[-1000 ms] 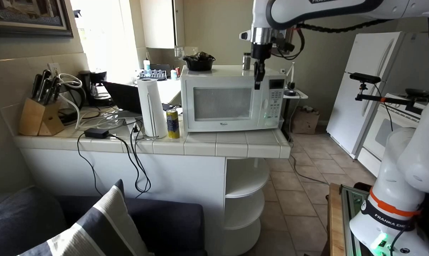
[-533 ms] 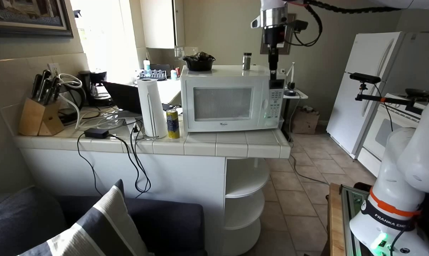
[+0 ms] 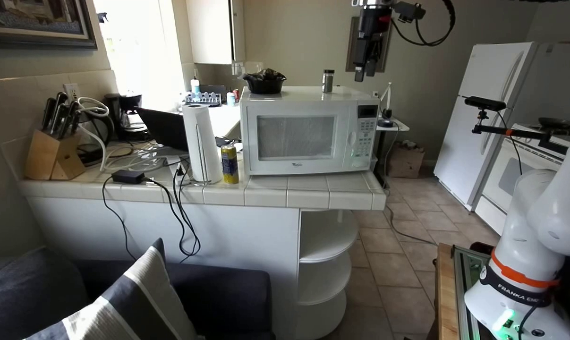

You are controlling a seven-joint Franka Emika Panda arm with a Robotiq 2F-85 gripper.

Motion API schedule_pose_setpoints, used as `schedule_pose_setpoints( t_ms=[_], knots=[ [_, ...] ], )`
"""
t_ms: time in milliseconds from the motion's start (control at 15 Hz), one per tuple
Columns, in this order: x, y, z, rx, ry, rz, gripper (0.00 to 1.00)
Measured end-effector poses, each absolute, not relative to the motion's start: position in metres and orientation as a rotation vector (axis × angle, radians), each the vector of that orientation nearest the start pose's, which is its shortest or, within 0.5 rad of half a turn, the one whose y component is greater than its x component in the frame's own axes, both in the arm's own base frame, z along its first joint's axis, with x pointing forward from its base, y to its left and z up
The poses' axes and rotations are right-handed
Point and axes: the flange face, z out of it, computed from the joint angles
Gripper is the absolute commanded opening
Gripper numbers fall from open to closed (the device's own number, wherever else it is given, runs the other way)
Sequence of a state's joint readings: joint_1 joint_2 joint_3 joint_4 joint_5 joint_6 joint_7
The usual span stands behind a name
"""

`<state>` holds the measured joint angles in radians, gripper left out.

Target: Close the microwave door

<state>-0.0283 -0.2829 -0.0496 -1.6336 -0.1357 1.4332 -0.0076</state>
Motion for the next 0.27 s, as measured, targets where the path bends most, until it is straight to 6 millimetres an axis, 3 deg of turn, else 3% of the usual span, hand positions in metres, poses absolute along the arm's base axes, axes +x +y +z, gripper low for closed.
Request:
schedule_pose_setpoints(
  t_ms=[267],
  knots=[
    [0.4334, -0.0455, 0.7417, -3.274, 0.123, -0.242, 1.0]
  ],
)
